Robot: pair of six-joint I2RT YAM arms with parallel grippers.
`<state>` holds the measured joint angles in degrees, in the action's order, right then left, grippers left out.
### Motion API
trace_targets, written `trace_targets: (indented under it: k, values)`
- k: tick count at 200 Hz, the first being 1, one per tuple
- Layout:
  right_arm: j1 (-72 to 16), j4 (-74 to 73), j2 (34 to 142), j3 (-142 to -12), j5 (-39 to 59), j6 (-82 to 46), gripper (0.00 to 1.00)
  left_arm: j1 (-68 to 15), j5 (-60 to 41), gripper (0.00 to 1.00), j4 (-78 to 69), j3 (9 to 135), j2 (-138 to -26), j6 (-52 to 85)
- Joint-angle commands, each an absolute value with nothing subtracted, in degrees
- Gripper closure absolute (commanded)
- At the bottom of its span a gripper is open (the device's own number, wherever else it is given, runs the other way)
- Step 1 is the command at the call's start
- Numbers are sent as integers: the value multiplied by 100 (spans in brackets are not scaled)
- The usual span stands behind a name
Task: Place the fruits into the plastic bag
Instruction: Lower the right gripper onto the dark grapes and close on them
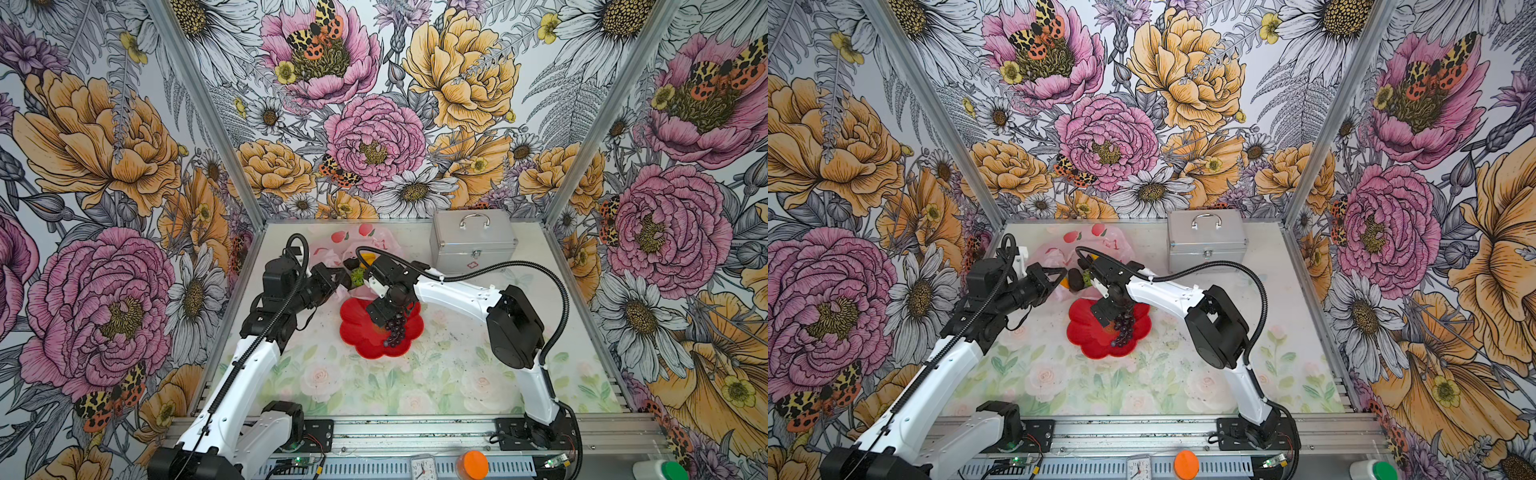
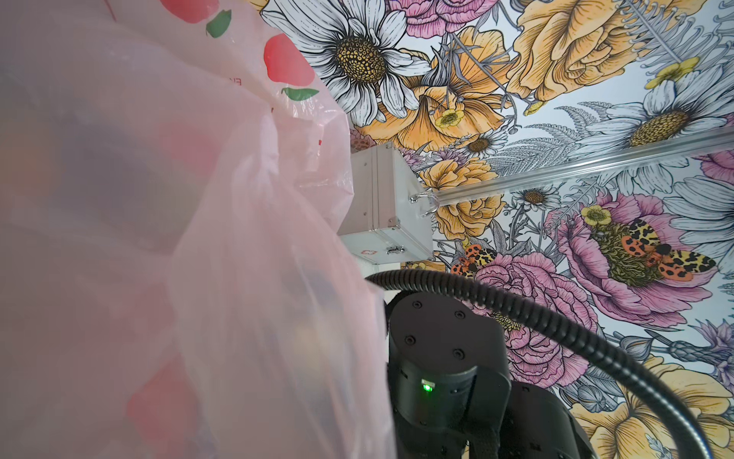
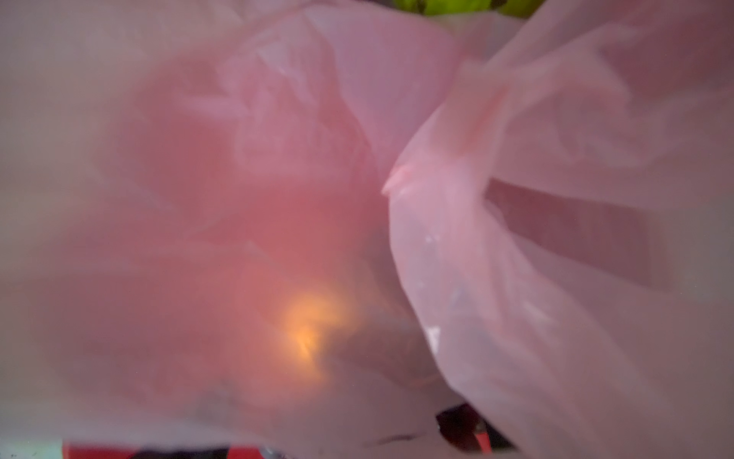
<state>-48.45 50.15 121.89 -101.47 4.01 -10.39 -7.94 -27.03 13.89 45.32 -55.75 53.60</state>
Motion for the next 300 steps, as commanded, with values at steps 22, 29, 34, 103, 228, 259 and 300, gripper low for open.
trace_targets:
  k: [22, 29, 34, 103, 228, 259, 300]
  values:
    - [-4821, 5106, 12232, -10031, 171, -1049, 3, -760, -2674, 100, 1407, 4657, -5650, 5238]
    - [-4815, 5106, 12250, -9997, 184, -1062, 3, -769, -2677, 100, 1399, 4662, -5659, 5238]
    - [-4806, 5106, 12258, -9992, 194, -1059, 3, -780, -2677, 100, 1396, 4661, -5660, 5238]
    - [-4799, 5103, 12526, -10021, 163, -1021, 3, -791, -2670, 100, 1467, 4702, -5650, 5203]
    - [-4737, 5159, 13114, -10450, -93, -958, 14, -746, -2673, 100, 1484, 4685, -5672, 5221]
    - [-4713, 5151, 13014, -10409, 41, -940, 30, -731, -2664, 100, 1463, 4668, -5677, 5237]
    - [-4675, 5142, 12864, -10411, 223, -958, 53, -719, -2676, 100, 1381, 4625, -5693, 5290]
